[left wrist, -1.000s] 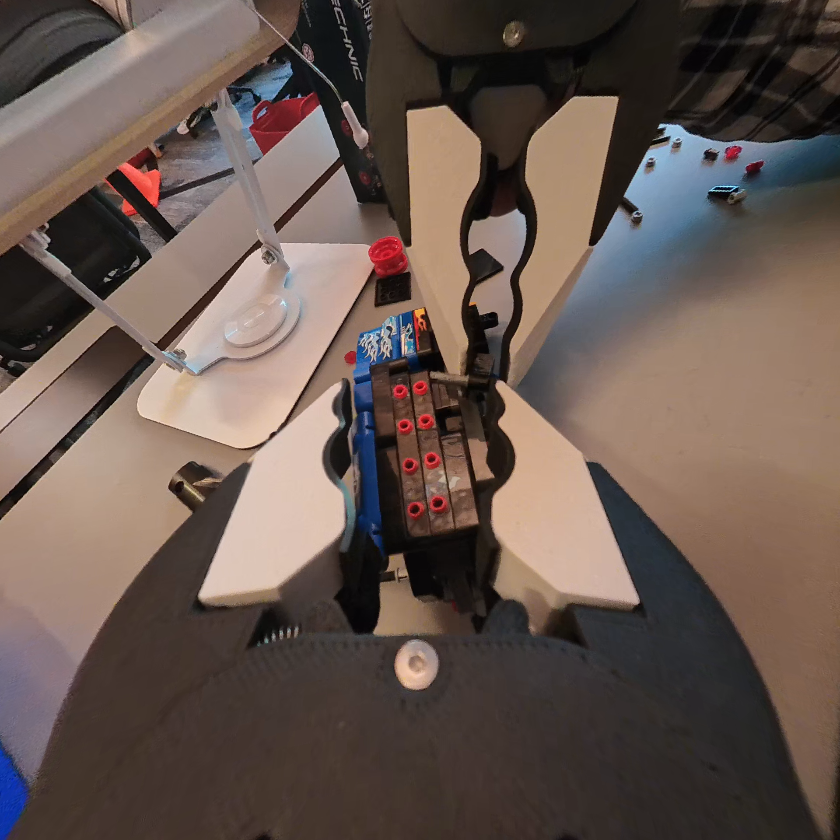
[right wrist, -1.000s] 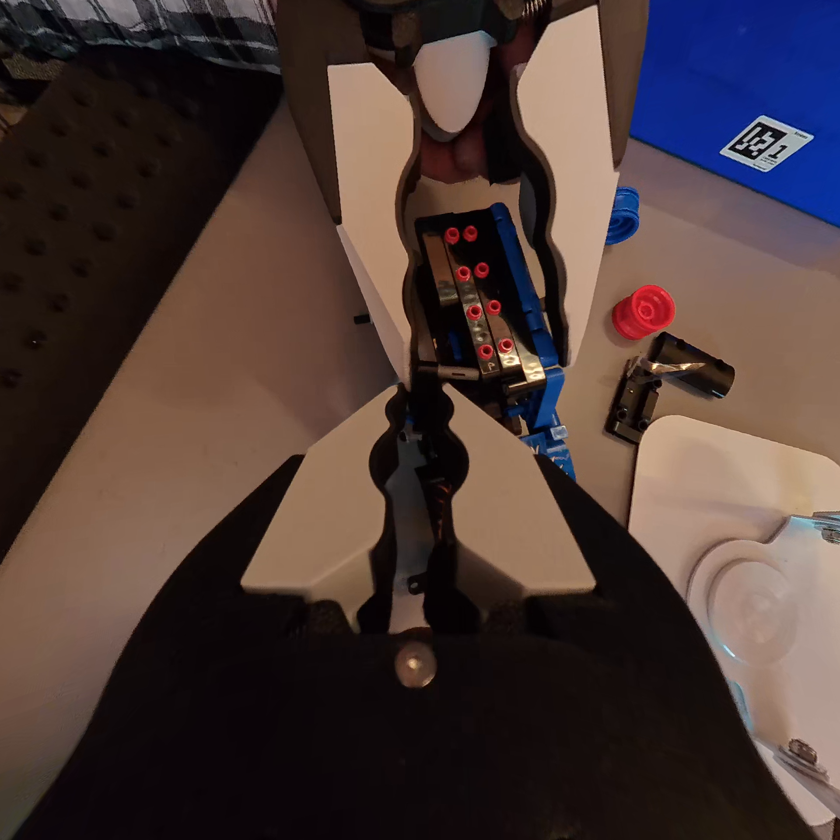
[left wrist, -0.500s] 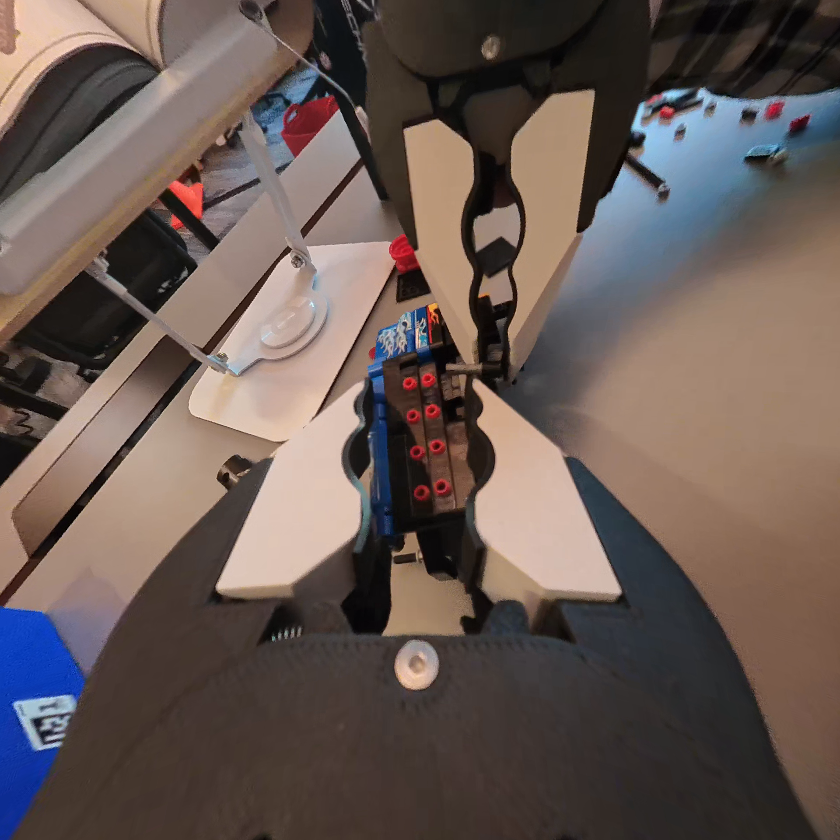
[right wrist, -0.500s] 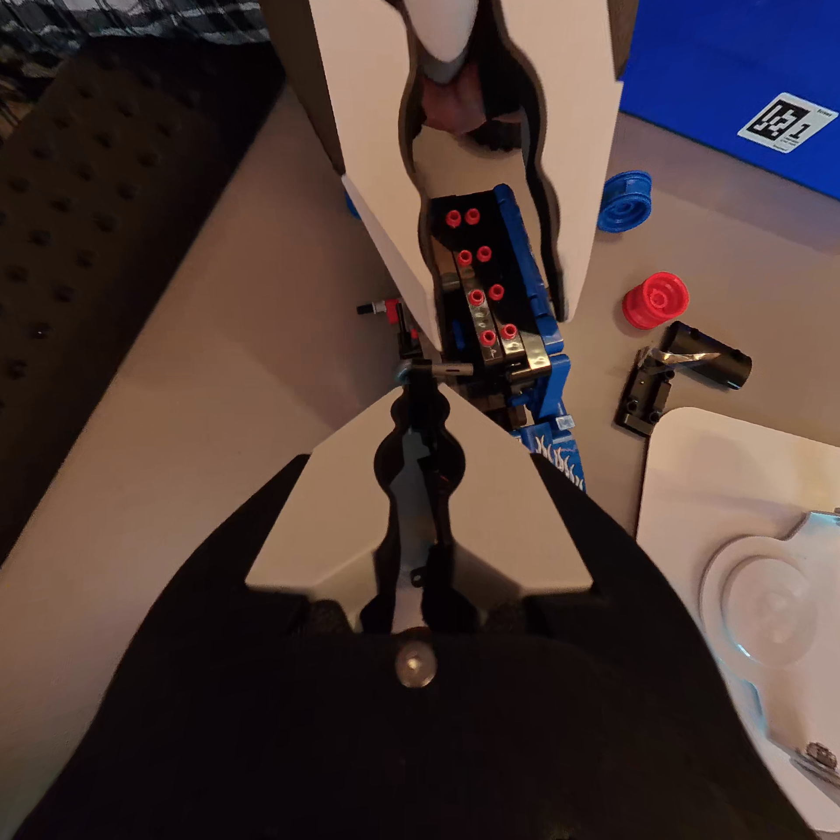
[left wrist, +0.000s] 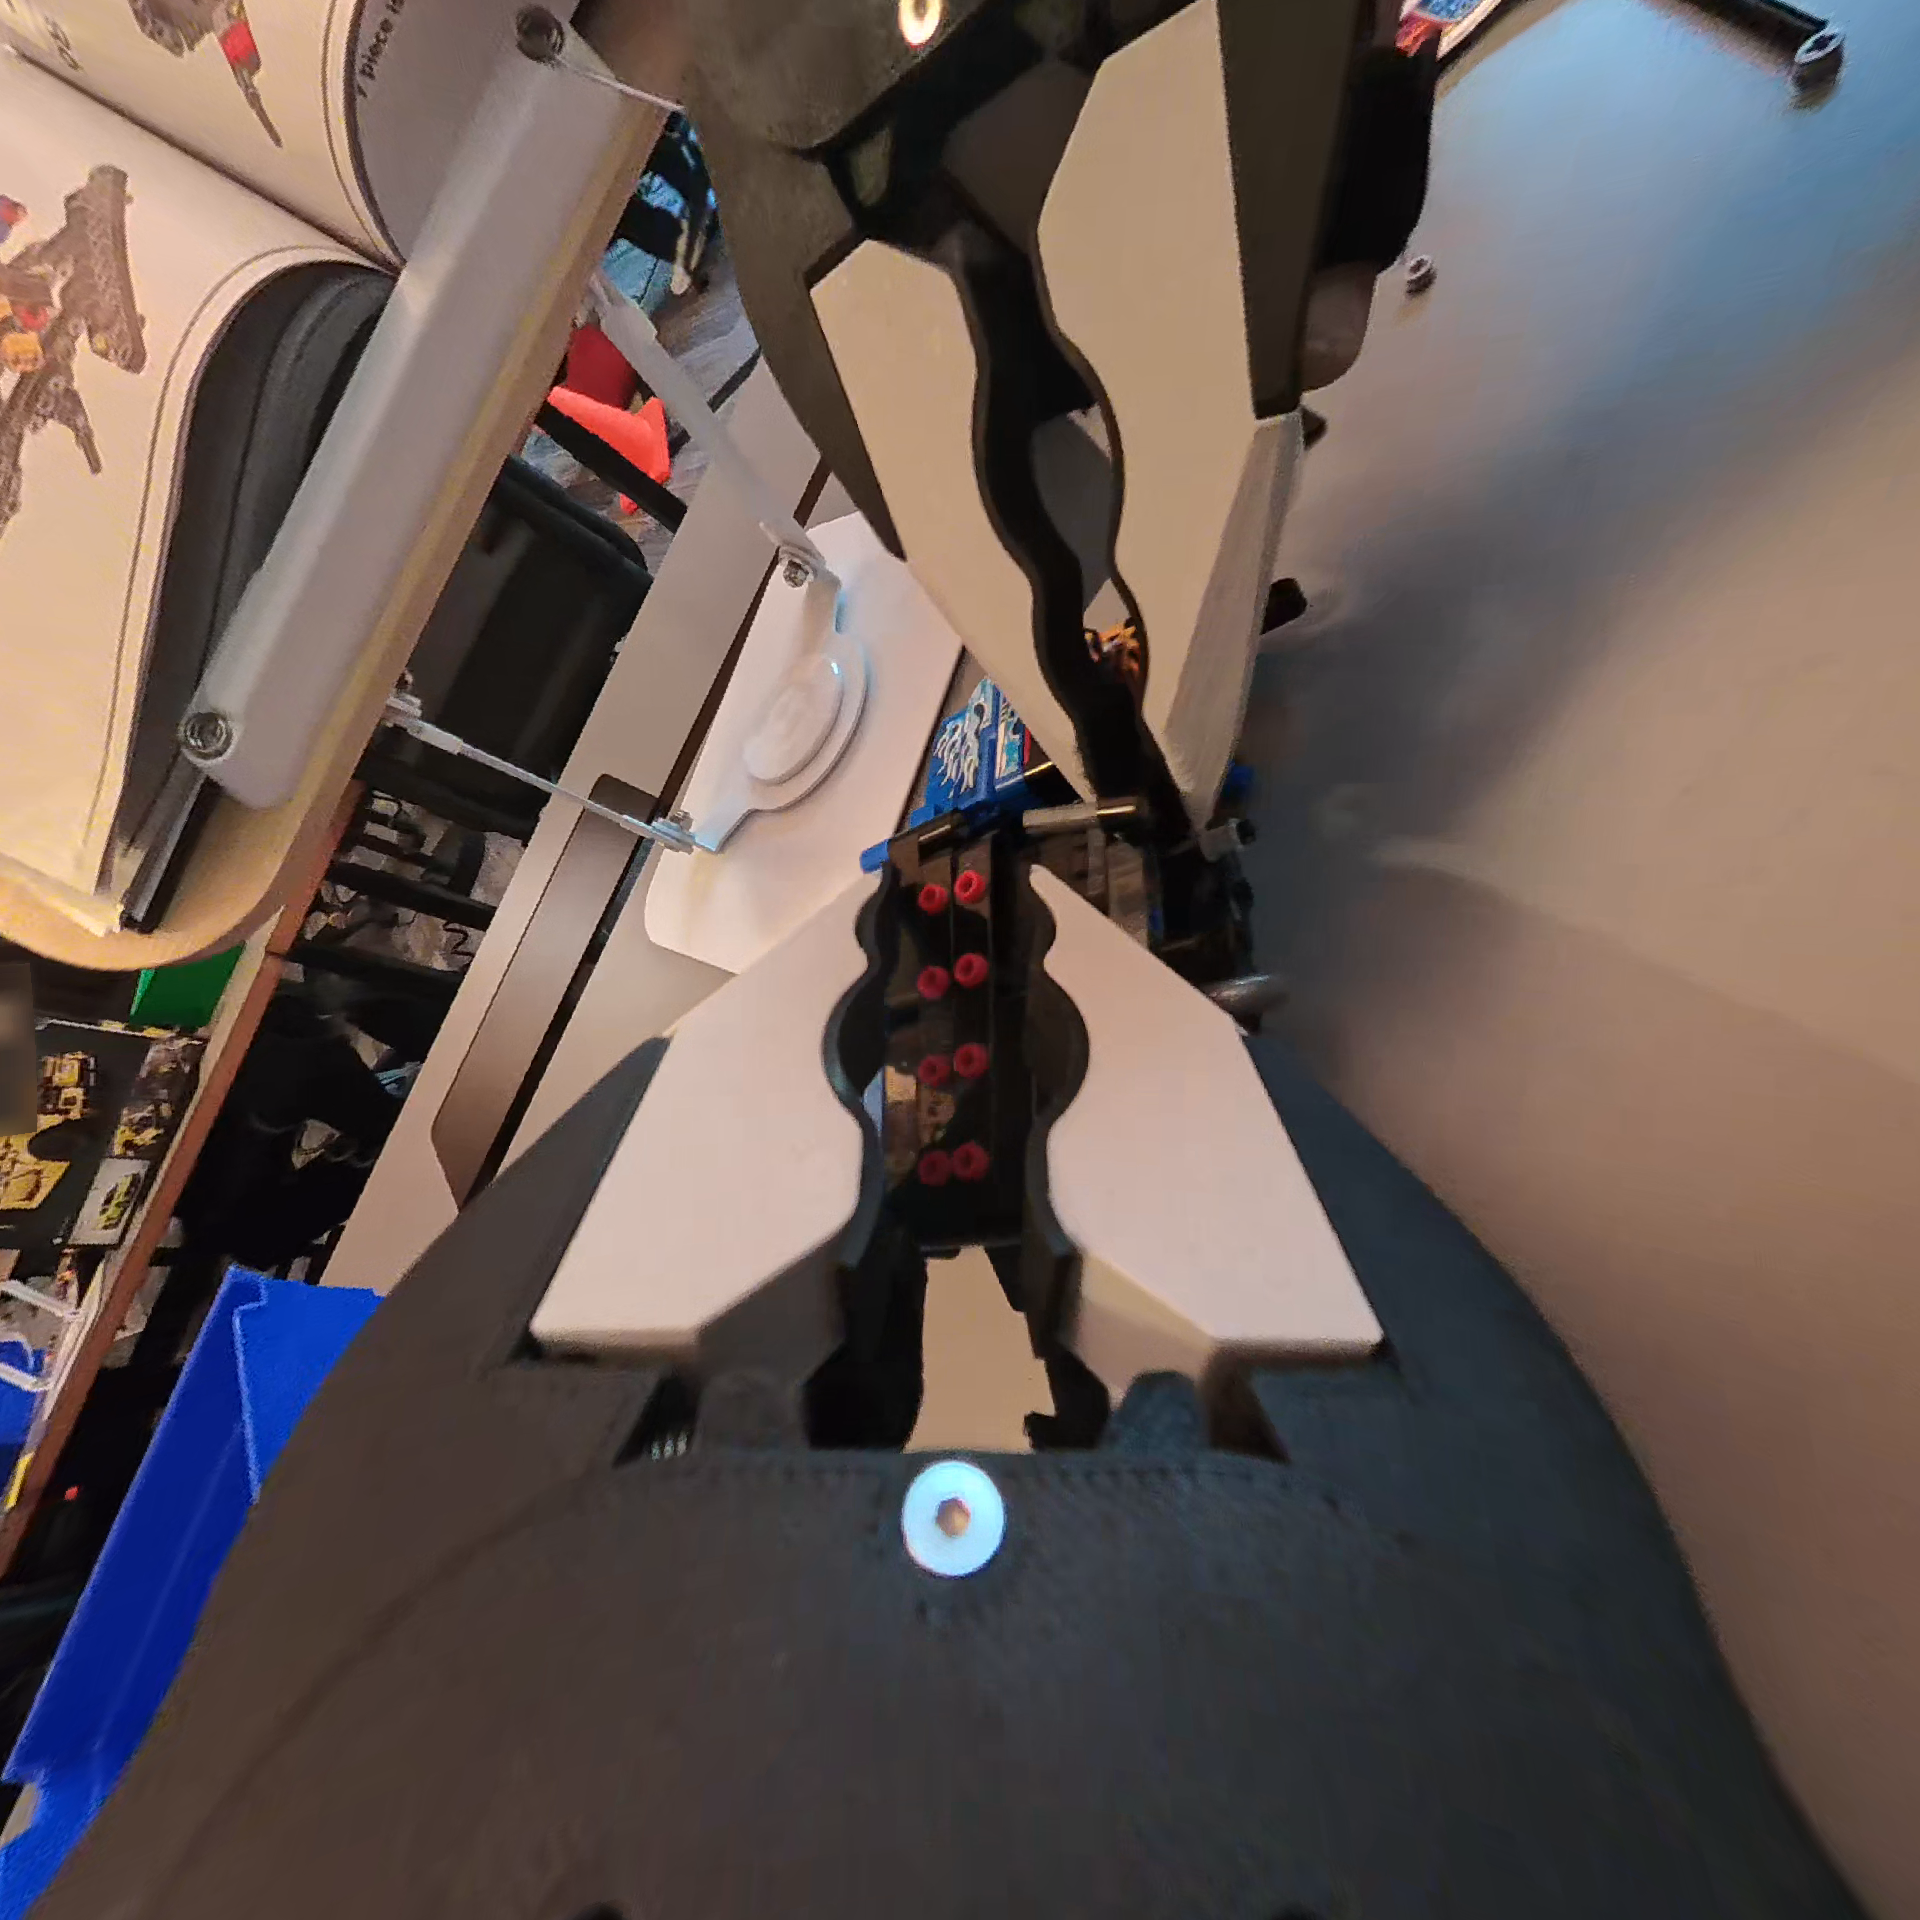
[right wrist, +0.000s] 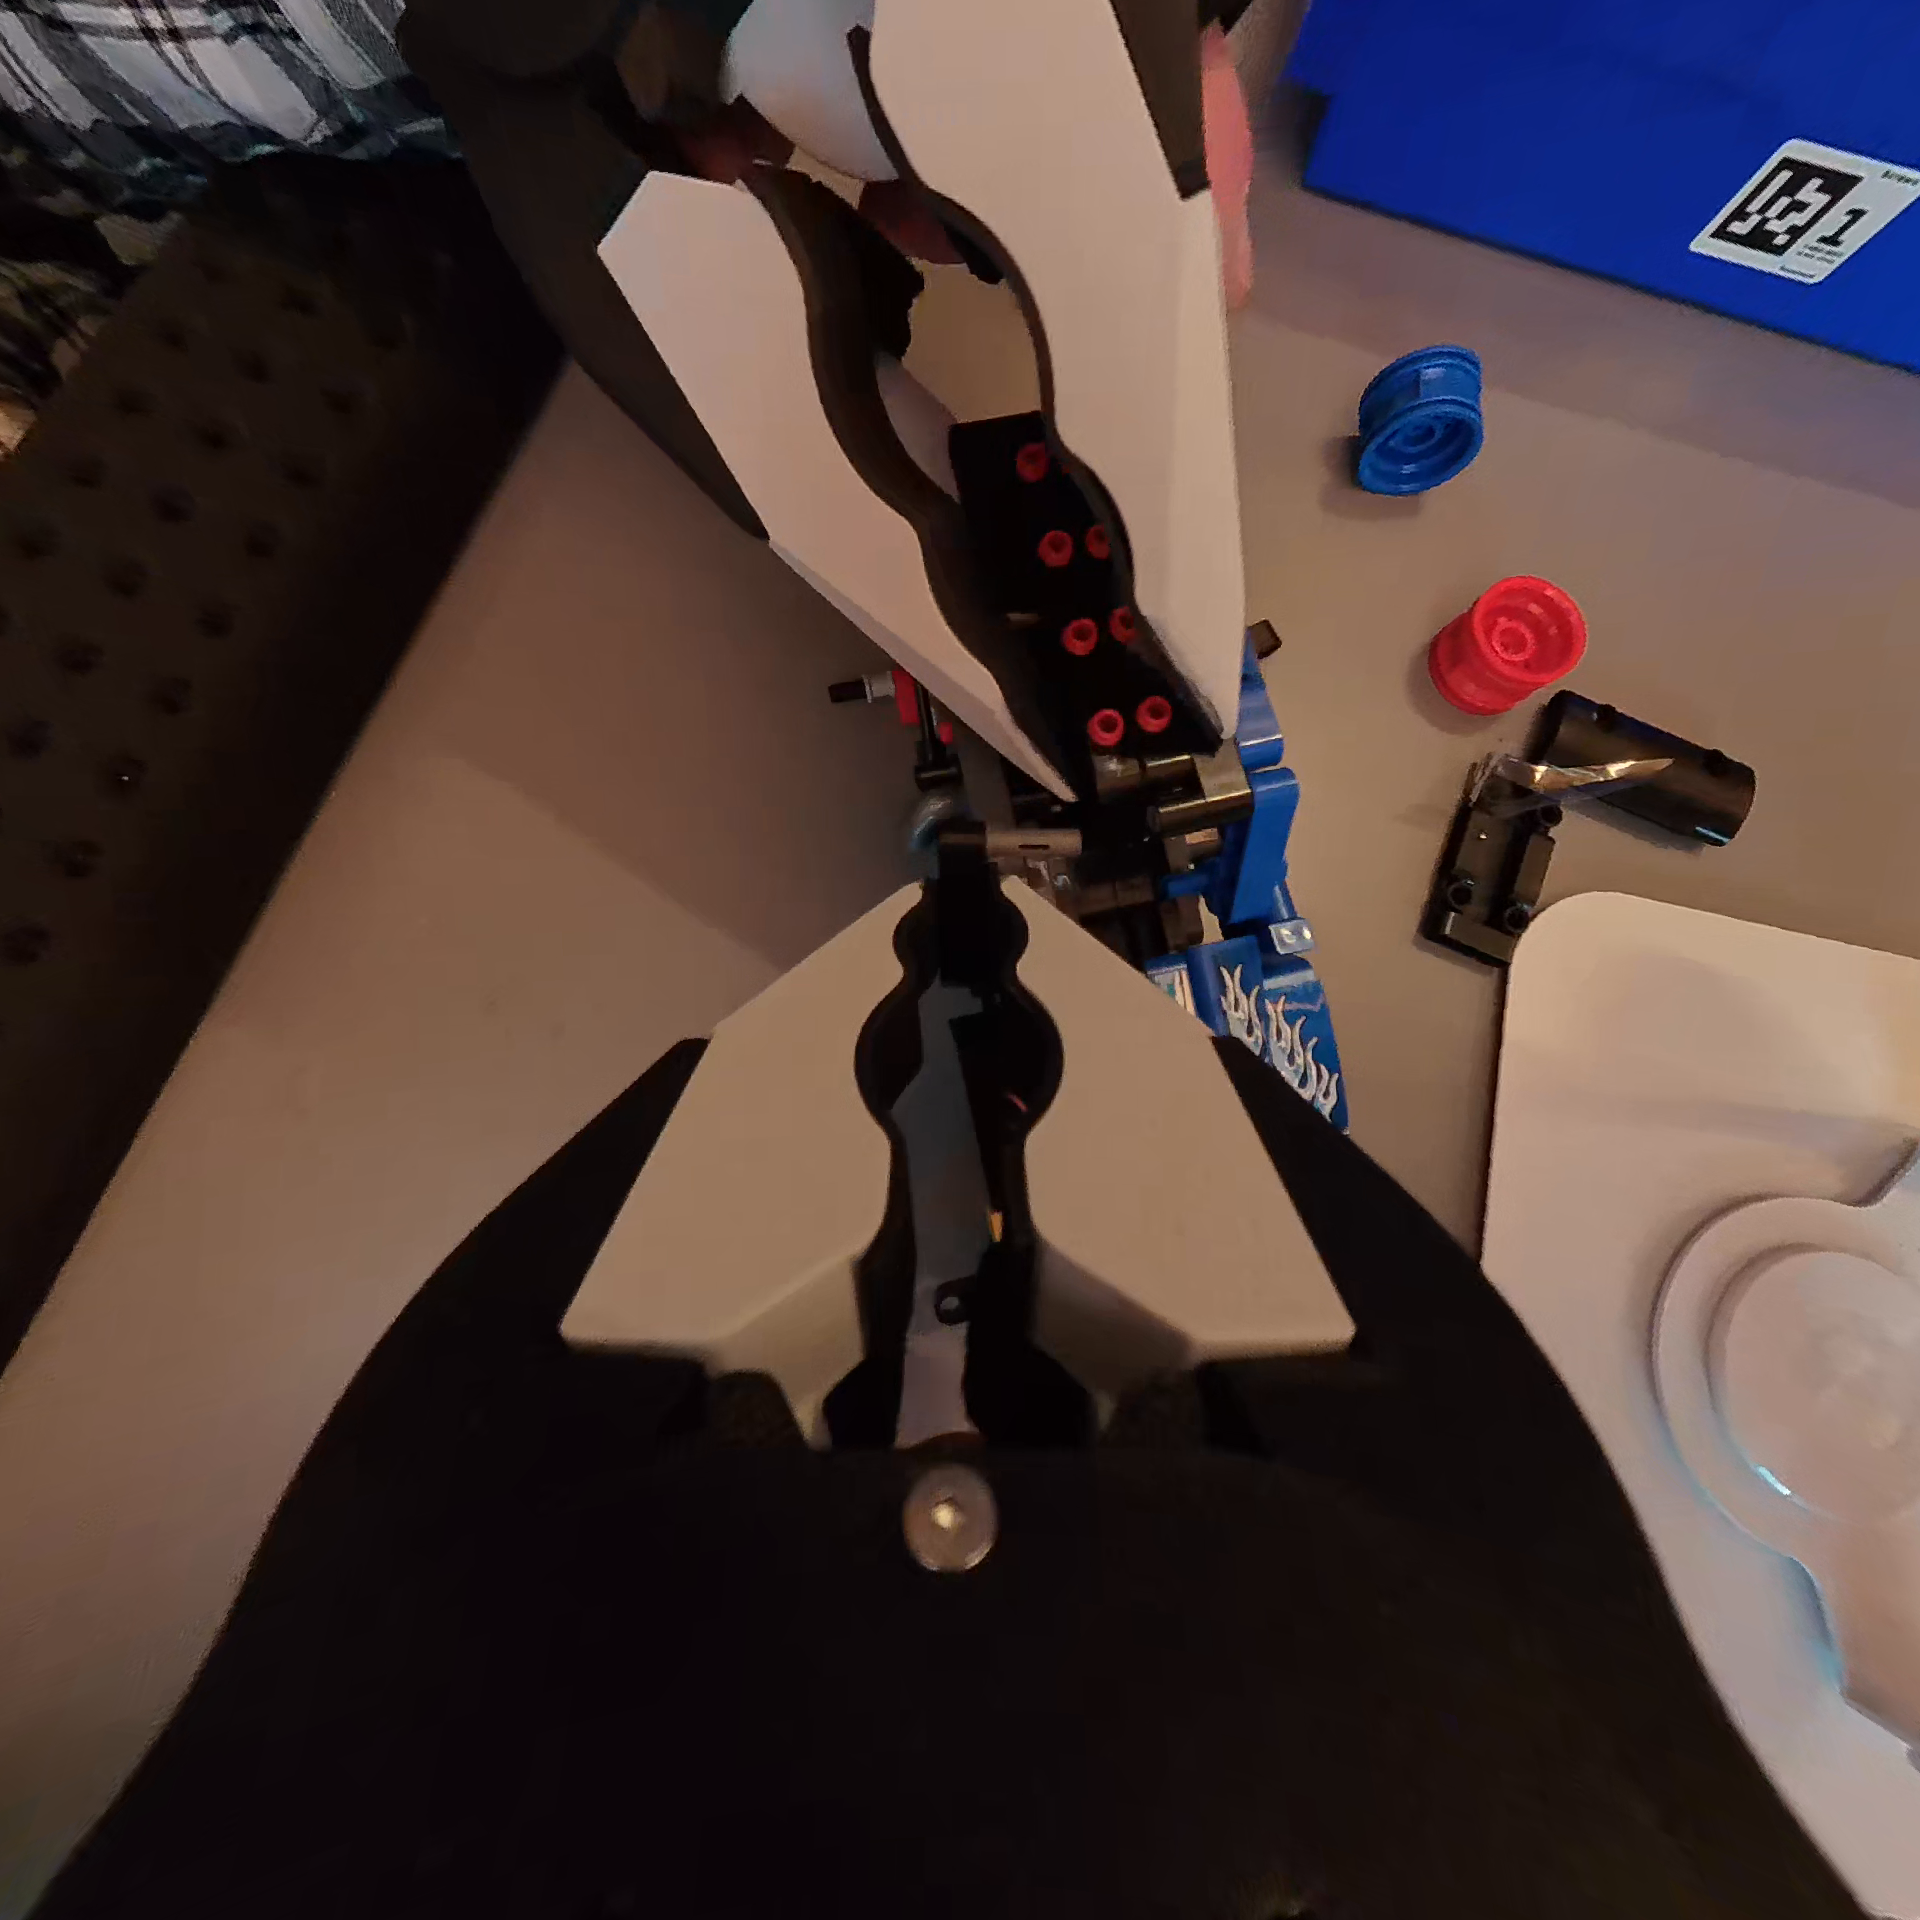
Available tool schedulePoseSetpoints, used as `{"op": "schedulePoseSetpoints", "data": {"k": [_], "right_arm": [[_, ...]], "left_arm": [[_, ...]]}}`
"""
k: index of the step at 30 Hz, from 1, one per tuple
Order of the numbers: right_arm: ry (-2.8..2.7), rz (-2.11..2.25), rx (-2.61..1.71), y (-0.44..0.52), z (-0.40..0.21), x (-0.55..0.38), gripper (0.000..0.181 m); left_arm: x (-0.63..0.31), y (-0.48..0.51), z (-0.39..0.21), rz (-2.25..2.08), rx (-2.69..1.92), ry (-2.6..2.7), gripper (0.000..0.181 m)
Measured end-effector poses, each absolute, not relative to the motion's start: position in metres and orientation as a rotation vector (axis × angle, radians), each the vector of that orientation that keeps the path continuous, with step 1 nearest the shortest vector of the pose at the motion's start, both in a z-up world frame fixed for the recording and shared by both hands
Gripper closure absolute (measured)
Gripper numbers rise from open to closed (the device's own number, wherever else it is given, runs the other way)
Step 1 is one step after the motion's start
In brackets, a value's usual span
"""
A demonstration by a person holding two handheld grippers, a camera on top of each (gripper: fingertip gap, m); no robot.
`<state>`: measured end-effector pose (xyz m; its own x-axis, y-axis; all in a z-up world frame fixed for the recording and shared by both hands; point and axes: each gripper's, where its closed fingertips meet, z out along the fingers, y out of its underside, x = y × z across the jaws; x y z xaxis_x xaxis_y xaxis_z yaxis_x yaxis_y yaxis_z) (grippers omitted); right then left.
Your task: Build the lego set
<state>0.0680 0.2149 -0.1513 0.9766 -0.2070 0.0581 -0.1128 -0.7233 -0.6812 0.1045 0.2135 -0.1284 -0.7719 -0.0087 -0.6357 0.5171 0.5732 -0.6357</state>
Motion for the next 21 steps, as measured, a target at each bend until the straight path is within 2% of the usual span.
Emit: {"op": "schedulePoseSetpoints", "data": {"k": [15,21], "right_arm": [[0.255,-0.137,-2.348,0.2123,-0.1511,0.0711,0.175],[0.246,-0.122,-2.340,0.2133,-0.1489,0.0687,0.175]], "left_arm": [[0.1046,0.2104,-0.1270,-1.261,0.349,2.238,0.162],[0.1032,0.2099,-0.1260,-1.287,0.347,2.242,0.154]]}}
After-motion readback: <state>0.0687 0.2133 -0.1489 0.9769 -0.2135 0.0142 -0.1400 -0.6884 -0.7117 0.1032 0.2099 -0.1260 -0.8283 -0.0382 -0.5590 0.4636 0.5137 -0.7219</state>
